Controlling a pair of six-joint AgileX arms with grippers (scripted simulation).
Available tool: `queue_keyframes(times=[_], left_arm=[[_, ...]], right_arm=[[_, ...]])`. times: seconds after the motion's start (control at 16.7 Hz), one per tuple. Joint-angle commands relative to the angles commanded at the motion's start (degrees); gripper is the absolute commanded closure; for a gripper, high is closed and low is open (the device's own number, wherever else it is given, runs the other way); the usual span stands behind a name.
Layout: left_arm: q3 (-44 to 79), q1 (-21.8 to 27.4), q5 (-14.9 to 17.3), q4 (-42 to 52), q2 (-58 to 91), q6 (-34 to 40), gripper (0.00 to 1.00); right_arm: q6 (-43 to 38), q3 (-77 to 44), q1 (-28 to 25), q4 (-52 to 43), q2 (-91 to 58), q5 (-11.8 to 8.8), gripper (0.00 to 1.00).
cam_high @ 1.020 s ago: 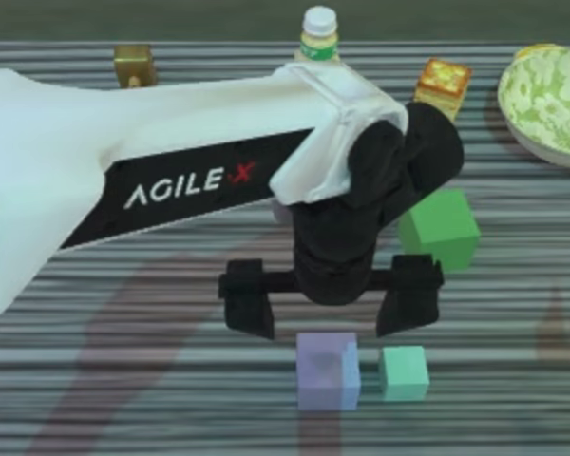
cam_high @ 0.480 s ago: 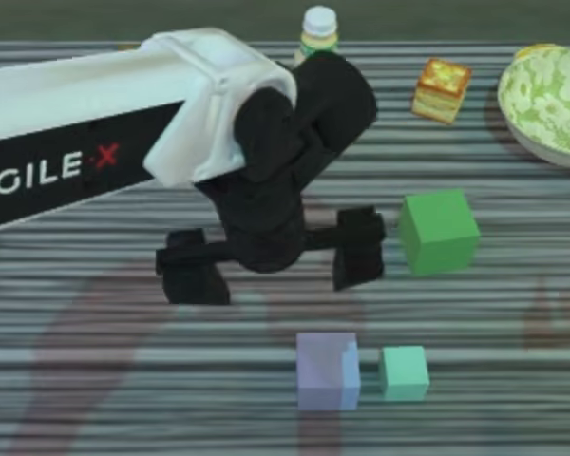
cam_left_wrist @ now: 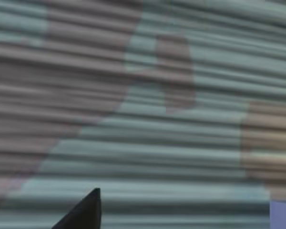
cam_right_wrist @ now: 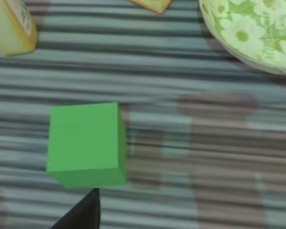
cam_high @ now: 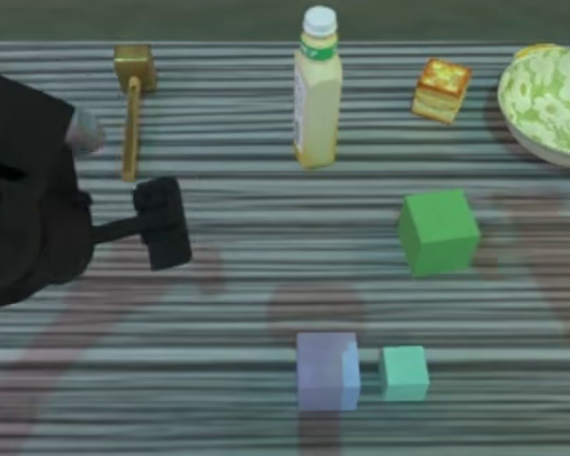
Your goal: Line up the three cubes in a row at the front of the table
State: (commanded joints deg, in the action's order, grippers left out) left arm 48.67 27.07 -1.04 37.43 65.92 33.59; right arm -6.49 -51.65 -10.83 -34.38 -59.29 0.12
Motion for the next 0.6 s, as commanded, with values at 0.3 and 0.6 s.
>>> queue_keyframes(times=[0.3, 0.6], left_arm=[[-22.24, -12.34, 0.18, -14.99, -27.74, -13.15, 0.0], [-39.5, -22.45, 0.63, -28.54, -51.78, -25.54, 0.0]], right_arm=[[-3.07, -24.79, -5.23, -17.67, -33.28, 0.18, 0.0], [-5.73, -45.29, -9.48, -30.87, -56.32, 0.14, 0.0]])
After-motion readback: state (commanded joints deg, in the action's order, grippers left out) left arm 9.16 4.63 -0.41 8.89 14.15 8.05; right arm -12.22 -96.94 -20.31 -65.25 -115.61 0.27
